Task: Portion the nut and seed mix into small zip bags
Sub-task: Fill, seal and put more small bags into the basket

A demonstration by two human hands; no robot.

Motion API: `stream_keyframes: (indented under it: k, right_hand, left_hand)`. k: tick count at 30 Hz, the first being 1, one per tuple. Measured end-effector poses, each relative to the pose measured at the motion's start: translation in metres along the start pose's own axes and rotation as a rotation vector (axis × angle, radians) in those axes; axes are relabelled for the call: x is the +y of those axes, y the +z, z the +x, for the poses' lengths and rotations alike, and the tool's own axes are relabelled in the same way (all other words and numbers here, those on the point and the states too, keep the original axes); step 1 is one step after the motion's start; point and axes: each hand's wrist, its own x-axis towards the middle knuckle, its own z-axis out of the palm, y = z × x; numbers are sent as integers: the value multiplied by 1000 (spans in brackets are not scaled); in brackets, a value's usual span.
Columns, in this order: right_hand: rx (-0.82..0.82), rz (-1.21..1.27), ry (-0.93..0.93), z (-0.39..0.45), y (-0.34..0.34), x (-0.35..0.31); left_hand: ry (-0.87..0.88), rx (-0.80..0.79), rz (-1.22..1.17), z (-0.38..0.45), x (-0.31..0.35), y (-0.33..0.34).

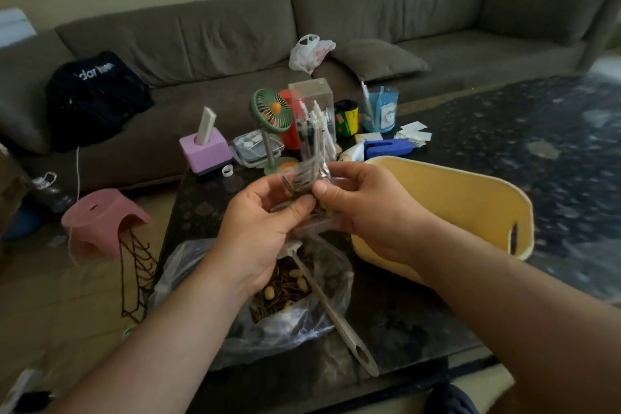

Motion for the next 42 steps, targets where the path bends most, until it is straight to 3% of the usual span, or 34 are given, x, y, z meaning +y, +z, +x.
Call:
stream_keyframes:
  k: [4, 7, 9, 12, 17, 23, 29, 33, 37, 40, 42]
  right_hand:
    - [119, -44, -51, -5, -32, -25]
    - [315, -161, -127, -12, -66, -48]
    - [434, -300, -147, -16, -90, -57]
    - [483, -568, -119, -18, -117, -58]
    - [309, -1015, -4, -8, -133, -47]
    - [-106, -1424, 305, -9, -141, -53]
    - [-455, -1685, 471, -13, -134, -39]
    - [-490, -1705, 600, -17, -129, -31]
    - [-411, -1737, 502, -28, -130, -30]
    - [-347, -1759, 393, -31, -136, -42]
    - [-359, -1769, 389, -32, -136, -41]
  left_hand:
    - [-37, -144, -37, 14, 8, 35]
    - [-100, -162, 24, 30, 7, 56]
    - [-63, -105, 317, 44, -2, 64]
    - [-7, -34, 755, 69, -20, 68]
    - [-24, -94, 962, 94, -36, 70]
    - [55, -121, 1051, 94, -45, 64]
    - [54, -150, 1115, 93, -42, 62]
    - [75, -150, 1131, 91, -43, 60]
    - [116, -86, 1153, 87, -43, 63]
    - [294, -38, 1192, 64, -38, 76]
    - [418, -175, 1253, 39, -37, 92]
